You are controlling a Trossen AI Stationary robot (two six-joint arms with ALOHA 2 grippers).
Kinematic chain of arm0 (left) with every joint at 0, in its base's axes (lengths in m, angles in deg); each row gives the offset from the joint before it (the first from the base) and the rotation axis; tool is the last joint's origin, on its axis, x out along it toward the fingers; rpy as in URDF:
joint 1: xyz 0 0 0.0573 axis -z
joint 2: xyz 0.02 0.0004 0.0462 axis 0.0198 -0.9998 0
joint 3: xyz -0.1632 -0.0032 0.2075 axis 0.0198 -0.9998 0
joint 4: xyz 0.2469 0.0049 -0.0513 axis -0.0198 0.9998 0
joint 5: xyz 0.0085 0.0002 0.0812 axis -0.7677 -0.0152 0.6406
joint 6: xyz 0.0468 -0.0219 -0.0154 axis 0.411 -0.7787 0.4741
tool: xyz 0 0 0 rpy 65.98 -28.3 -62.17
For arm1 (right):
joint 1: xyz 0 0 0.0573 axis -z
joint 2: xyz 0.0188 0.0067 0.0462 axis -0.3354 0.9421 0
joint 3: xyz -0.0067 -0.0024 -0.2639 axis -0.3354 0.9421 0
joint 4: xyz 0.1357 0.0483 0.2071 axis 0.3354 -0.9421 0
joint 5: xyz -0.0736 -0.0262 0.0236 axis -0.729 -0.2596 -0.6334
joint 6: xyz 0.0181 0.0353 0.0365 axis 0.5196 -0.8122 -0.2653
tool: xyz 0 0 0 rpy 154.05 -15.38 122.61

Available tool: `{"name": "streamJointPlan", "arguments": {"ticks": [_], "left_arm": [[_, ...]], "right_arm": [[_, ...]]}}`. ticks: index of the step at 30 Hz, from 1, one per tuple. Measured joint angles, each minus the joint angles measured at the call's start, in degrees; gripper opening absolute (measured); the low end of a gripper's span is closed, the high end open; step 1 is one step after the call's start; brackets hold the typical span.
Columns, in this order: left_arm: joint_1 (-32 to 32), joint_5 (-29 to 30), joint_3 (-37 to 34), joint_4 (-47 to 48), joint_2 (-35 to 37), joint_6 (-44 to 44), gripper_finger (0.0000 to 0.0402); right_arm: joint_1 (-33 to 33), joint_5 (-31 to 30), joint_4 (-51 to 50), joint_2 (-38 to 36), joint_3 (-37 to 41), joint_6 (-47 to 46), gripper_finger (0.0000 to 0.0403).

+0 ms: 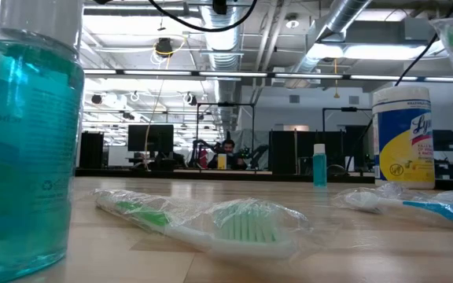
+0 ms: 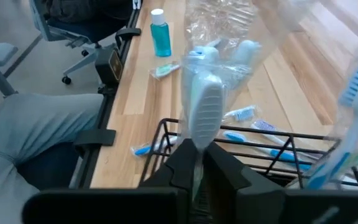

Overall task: Pick & Place toothbrushing station
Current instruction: Put the green toothbrush into the black wire organizer

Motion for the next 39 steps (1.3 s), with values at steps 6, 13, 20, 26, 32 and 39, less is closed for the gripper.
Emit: {"name": "streamJointPlan", "arguments": {"ticks": [6, 13, 20, 26, 32, 39], "left_arm": [[0.0, 0.0, 0.0, 0.1, 0.0, 0.0, 0.0099], [0.0, 0.0, 0.0, 0.2, 0.0, 0.0, 0.0099], [0.0, 0.0, 0.0, 0.2, 0.0, 0.0, 0.0099], [0.0, 0.0, 0.0, 0.2, 0.0, 0.0, 0.0099], [0.0, 0.0, 0.0, 0.3, 0.0, 0.0, 0.0099], [0.0, 0.0, 0.0, 0.4, 0.0, 0.0, 0.0099]], "right_arm": [[0.1, 0.4, -0.1, 0.0, 0.1, 0.0, 0.0054], [0.9, 0.5, 0.1, 0.0, 0.1, 0.0, 0.0059], [1.2, 0.6, -0.6, -0.1, -1.1, 0.0, 0.0059], [1.2, 0.6, -2.5, -0.1, -3.7, 2.9, 0.006], [1.6, 0.8, -7.3, -0.2, -5.7, 1.2, 0.006], [2.3, 3.4, -8.4, -0.1, -6.1, -1.5, 0.006]]}}
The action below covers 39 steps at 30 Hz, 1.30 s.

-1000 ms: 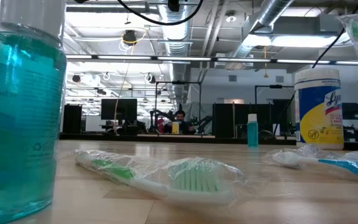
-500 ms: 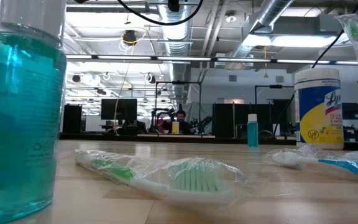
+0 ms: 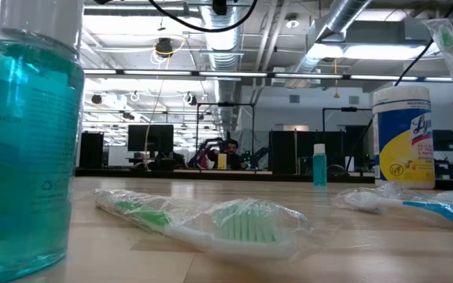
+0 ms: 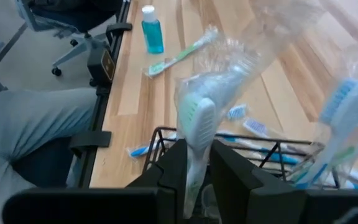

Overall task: Pick & Place toothbrushing station
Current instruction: Put the green toothbrush into the black wire organizer, then put the blue mouthwash into the black wire organizer

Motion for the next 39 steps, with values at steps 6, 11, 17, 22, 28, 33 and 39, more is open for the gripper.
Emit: {"name": "streamJointPlan", "arguments": {"ticks": [6, 11, 17, 22, 28, 33, 39], "left_arm": [[0.0, 0.0, 0.0, 0.0, 0.0, 0.0, 0.0099], [0.0, 0.0, 0.0, 0.0, 0.0, 0.0, 0.0099], [0.0, 0.0, 0.0, 0.0, 0.0, 0.0, 0.0099], [0.0, 0.0, 0.0, 0.0, 0.0, 0.0, 0.0099], [-0.1, 0.0, 0.0, 0.0, 0.0, 0.0, 0.0099], [-0.2, 0.0, 0.0, 0.0, 0.0, 0.0, 0.0099], [-0.4, 0.0, 0.0, 0.0, 0.0, 0.0, 0.0099]], "right_arm": [[0.3, 0.6, -0.6, -0.6, 0.0, 0.0, 0.006], [0.3, 1.4, -0.9, -0.7, 0.0, 0.0, 0.006], [0.4, 3.1, -0.7, -1.6, 0.0, -0.1, 0.0071], [1.3, 5.8, -1.1, -4.4, 0.0, 0.0, 0.0107], [2.9, 11.3, -1.1, -9.6, 0.0, 1.8, 0.0143], [3.7, 12.2, -1.6, -15.4, 0.0, 3.4, 0.0146], [3.7, 9.2, -1.8, -21.5, 0.0, 9.0, 0.013]]}}
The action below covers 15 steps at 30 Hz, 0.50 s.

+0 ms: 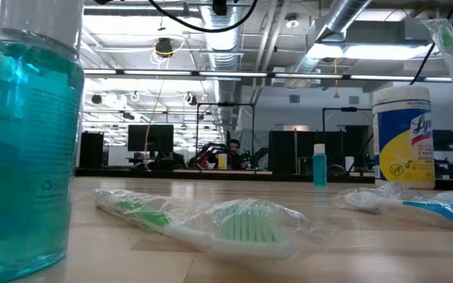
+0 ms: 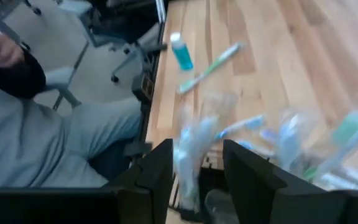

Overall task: Pick & Place toothbrushing station
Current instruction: Put the blue mouthwash into the black wire organizer

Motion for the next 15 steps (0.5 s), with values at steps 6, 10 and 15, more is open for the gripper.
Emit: {"name": "streamJointPlan", "arguments": {"ticks": [6, 10, 15], "left_arm": [[-1.4, 0.0, 0.0, 0.0, 0.0, -1.7, 0.0099], [-2.4, 0.0, 0.0, 0.0, 0.0, -3.0, 0.0099], [-2.8, 0.0, 0.0, 0.1, 0.0, -3.0, 0.0099]], "right_arm": [[2.7, -2.4, 0.0, -4.5, 0.0, 6.0, 0.011], [7.7, -2.9, -0.1, -6.1, 0.0, 10.6, 0.0099], [15.7, 2.5, -0.5, -9.7, 0.0, 14.7, 0.0091]]}}
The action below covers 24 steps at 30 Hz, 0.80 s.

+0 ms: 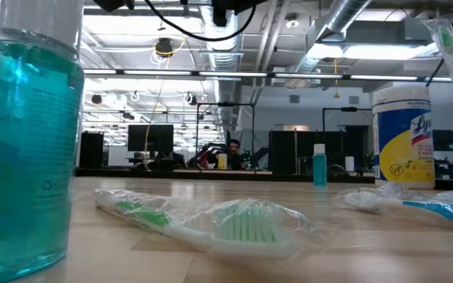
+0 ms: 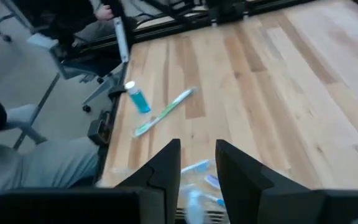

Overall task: Pick & Place toothbrushing station
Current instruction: Put the blue mouthwash into the black wire organizer

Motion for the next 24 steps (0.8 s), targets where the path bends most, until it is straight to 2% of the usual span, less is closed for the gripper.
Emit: {"name": "streamJointPlan", "arguments": {"ticks": [6, 12, 18, 24], "left_arm": [[0.1, 0.0, 0.0, 1.5, 0.0, 0.0, 0.0099], [0.1, 0.0, 0.0, 3.7, 0.0, 0.0, 0.0099], [0.1, -0.2, 0.0, 4.2, 0.0, 0.0, 0.0099], [0.1, -2.1, 0.0, 5.1, 0.0, 0.0, 0.0099]], "right_arm": [[11.5, 6.4, -2.1, -4.3, 0.0, 4.3, 0.0082], [24.9, 17.0, -1.8, -5.2, -0.3, 10.5, 0.0075], [38.6, 27.5, -3.2, -3.4, -4.3, 17.5, 0.0075], [51.6, 35.7, -5.3, 1.6, -8.2, 26.0, 0.0075]]}}
